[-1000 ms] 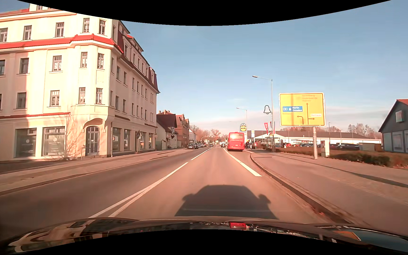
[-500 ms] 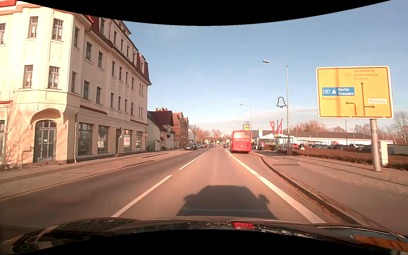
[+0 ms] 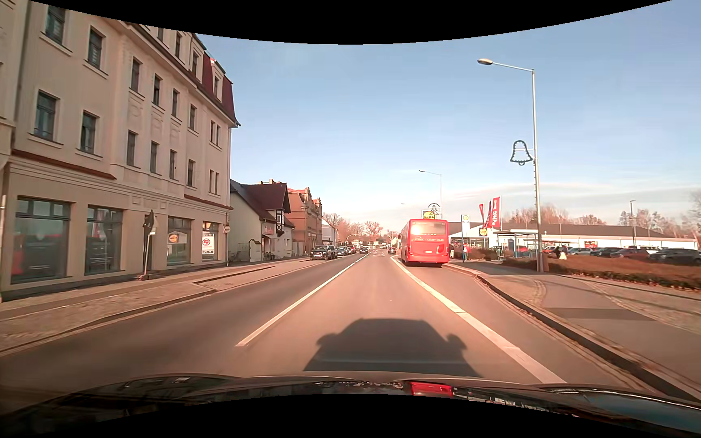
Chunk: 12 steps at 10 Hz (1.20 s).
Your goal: Follow the waypoints while adhering to traffic rules and regulations
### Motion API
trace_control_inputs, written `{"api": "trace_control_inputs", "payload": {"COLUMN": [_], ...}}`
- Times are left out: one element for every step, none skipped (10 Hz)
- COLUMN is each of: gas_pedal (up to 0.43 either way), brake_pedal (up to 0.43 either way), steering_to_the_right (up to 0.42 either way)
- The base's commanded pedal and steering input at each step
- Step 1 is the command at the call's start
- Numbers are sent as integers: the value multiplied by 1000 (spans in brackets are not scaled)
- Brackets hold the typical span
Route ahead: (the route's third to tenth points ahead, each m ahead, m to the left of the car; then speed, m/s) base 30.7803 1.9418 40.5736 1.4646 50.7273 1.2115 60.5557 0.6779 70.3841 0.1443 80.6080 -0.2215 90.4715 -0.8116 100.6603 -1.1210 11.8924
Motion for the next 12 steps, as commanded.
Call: {"api": "trace_control_inputs", "payload": {"gas_pedal": [98,98,110,110,110,110,110,110,110,110,110,110], "brake_pedal": [0,0,0,0,0,0,0,0,0,0,0,0], "steering_to_the_right": [-5,-4,0,3,3,3,3,4,4,5,5,6]}}
